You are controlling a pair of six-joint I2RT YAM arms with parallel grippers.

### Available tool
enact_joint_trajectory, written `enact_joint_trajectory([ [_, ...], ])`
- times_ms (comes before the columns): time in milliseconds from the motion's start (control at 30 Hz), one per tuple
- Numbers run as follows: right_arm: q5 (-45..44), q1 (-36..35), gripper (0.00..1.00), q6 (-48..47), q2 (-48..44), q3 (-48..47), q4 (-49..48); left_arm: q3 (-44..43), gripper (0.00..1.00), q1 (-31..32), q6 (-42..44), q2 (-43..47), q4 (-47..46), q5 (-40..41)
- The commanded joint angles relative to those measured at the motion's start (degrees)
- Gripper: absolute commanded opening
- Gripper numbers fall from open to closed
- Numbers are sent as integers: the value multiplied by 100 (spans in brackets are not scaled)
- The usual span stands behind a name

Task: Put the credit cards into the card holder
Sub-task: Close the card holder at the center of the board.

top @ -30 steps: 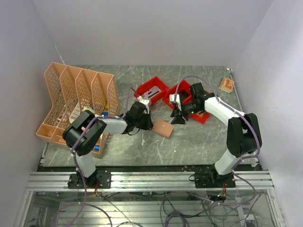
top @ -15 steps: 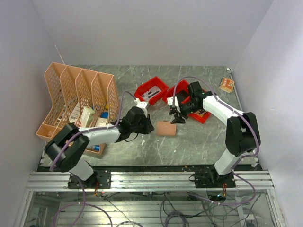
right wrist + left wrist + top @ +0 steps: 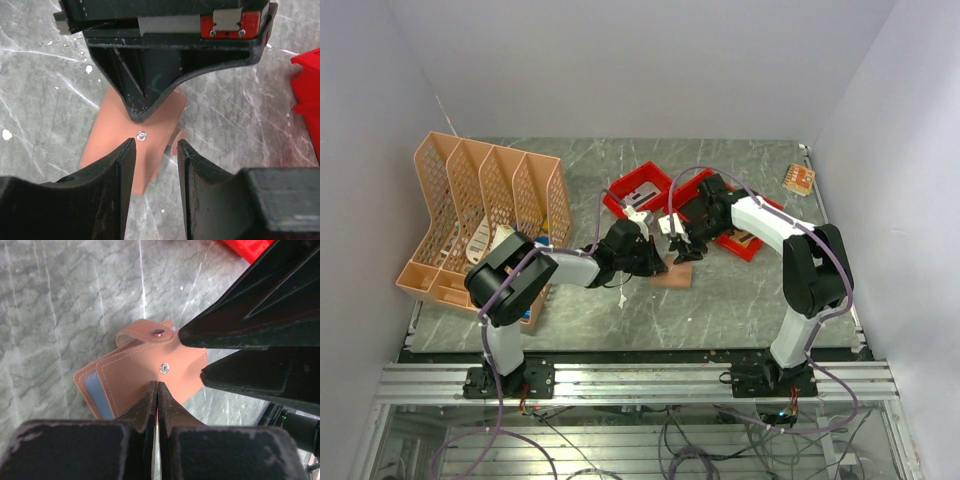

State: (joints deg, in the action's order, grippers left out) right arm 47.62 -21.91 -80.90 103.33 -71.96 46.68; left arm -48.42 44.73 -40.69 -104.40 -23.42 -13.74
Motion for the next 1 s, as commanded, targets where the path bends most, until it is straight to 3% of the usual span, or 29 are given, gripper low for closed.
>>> enact_joint_trajectory([
  [0,-72,16,38,-103,205,-268,127,-214,7,-37,-92,-206,-342,-176],
  [967,-181,11,20,146,680,-583,30,212,7,-186,-152,-313,-470,-184],
])
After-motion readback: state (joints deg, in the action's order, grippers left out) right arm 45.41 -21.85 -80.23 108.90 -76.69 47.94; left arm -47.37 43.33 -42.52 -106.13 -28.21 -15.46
